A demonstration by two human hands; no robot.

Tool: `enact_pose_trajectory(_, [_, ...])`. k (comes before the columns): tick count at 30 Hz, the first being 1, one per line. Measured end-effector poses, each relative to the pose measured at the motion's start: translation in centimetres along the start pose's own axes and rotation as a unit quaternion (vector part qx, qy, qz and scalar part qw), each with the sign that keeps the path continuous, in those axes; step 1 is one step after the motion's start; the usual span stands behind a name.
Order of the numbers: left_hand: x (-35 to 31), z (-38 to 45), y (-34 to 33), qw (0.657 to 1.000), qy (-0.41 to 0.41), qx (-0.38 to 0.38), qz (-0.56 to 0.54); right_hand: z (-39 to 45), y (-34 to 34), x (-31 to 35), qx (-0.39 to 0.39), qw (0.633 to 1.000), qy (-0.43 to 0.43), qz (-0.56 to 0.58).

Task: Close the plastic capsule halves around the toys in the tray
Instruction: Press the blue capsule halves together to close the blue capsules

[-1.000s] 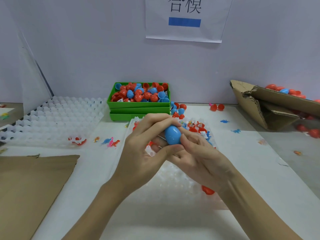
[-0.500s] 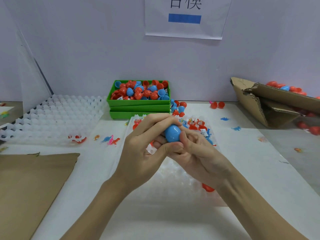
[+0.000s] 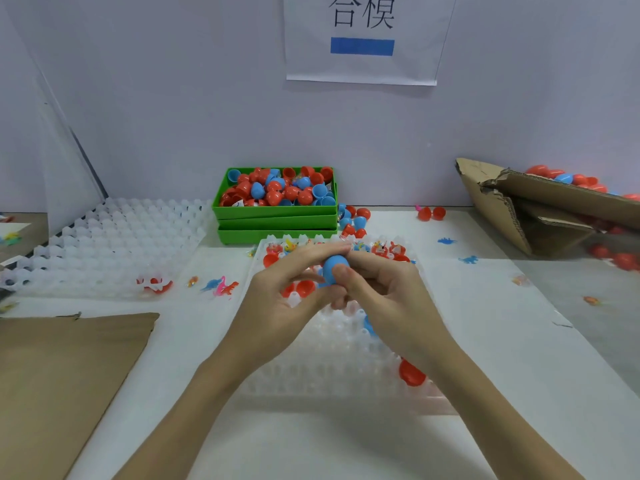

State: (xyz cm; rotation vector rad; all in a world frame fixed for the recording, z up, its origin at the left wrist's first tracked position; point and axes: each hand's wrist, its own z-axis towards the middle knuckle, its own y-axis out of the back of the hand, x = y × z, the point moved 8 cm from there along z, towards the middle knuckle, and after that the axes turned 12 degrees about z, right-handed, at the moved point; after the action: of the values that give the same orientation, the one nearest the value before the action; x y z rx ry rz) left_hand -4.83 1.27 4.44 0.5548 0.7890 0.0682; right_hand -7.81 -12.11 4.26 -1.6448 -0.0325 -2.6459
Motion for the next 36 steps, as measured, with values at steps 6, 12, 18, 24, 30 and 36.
enact_pose_trajectory(6, [0.0,-0.1,1.0,0.998,-0.013,-0.043,0.043,-0.1,-0.3,0.1,0.011,0.998,0.041,-0.038])
enact_pose_trajectory(12, [1.3,-0.1,-1.0,0.995,0.052,0.075,-0.04,-0.1,1.0,1.1,-0.074,0.972,0.102,-0.197])
enact_pose_trajectory(18, [3.2,-0.8,-2.2,0.947,0.219,0.004,-0.233,-0.4,0.0,1.5,-0.054,0.93,0.144,-0.334])
enact_pose_trajectory(24, [4.4,-1.1,-2.4,0.914,0.266,0.023,-0.307,-0.2,-0.4,1.1,-0.015,0.93,0.137,-0.341])
enact_pose_trajectory(30, [4.6,-1.0,-2.3,0.921,0.25,0.006,-0.3,-0.3,-0.4,1.4,-0.001,0.936,0.125,-0.33])
enact_pose_trajectory(36, [6.1,-1.0,-1.3,0.894,0.3,-0.074,-0.324,1.2,4.4,-0.5,-0.148,0.987,-0.065,0.005])
